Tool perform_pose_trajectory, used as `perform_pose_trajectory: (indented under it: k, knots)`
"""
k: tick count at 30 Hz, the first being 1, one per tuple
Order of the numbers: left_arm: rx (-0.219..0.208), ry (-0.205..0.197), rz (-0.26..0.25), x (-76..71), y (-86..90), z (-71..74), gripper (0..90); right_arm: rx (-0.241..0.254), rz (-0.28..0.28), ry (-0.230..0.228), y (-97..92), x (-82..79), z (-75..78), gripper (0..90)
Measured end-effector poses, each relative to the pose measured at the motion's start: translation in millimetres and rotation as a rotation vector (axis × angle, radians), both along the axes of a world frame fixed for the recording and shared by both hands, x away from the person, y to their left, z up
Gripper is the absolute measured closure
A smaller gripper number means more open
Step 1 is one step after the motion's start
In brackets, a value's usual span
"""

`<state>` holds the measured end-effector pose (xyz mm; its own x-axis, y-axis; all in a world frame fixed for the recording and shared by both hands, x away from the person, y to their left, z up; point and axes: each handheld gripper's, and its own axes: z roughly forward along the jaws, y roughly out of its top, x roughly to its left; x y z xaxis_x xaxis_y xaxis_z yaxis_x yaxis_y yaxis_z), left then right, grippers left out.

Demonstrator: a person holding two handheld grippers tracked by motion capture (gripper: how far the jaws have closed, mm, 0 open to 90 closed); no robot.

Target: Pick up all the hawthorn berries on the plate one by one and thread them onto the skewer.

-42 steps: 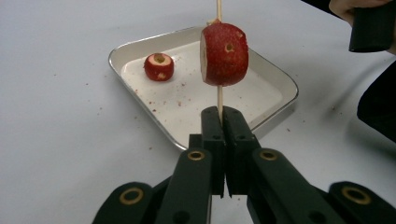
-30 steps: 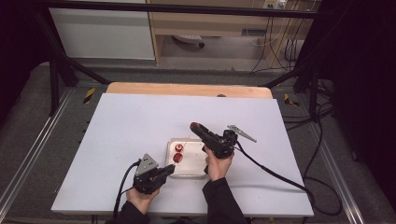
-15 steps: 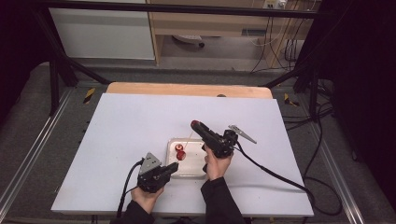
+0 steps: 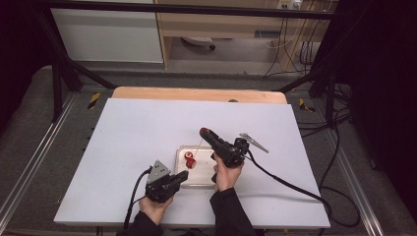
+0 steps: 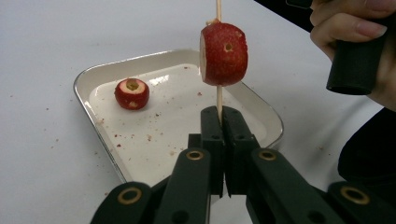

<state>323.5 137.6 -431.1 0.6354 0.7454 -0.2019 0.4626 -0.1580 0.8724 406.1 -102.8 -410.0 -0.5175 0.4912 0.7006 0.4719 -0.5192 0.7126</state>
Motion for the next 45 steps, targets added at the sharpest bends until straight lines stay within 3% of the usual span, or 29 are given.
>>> perform_pose_trajectory:
  k: [24, 36, 45]
  knots:
    - [-0.067, 0.017, 0.056, 8.7, -14.4, 8.8, 88.1, 0.001, 0.025, 0.020, 8.0, -6.8, -11.4, 63.5]
    - [-0.059, 0.037, 0.043, 15.5, -14.5, 4.4, 88.4, -0.058, 0.059, 0.015, 9.8, -15.4, -13.8, 63.7]
    - [-0.052, 0.022, 0.037, 16.6, -13.2, 6.0, 88.4, -0.111, 0.101, 0.031, 11.6, -19.2, -18.5, 63.9]
